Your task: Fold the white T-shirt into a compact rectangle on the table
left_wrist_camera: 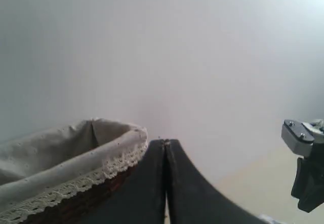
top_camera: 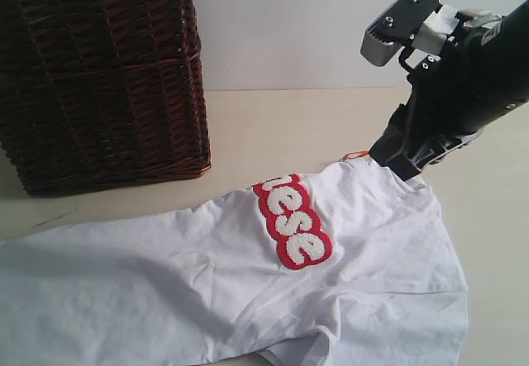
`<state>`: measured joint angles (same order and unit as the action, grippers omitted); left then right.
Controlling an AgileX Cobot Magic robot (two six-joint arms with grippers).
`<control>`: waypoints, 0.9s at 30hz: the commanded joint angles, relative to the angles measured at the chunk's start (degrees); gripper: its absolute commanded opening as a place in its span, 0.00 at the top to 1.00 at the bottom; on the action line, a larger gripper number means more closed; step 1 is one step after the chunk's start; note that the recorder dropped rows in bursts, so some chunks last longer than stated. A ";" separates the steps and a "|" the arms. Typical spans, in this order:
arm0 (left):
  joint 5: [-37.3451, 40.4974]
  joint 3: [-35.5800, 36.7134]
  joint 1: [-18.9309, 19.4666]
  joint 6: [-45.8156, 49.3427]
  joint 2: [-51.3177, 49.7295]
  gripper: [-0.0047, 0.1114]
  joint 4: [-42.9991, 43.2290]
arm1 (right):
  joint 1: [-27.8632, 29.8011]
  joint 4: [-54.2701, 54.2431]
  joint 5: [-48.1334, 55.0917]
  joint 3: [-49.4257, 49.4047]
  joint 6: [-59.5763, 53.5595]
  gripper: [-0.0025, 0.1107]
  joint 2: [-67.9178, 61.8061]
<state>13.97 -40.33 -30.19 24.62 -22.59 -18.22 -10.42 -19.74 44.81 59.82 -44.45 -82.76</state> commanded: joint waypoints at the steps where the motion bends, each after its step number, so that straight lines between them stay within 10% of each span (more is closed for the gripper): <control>1: 0.64 4.97 0.58 -1.66 14.77 0.96 -0.63 | -0.23 0.28 -2.58 -0.22 -0.24 0.67 0.76; 27: 1.56 6.22 0.58 -0.90 22.59 0.96 -0.09 | -0.23 -0.22 -3.02 -0.22 -0.24 0.67 0.76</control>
<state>14.99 -34.48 -29.70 23.49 -0.11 -18.22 -10.63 -19.65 42.42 59.82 -44.45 -82.54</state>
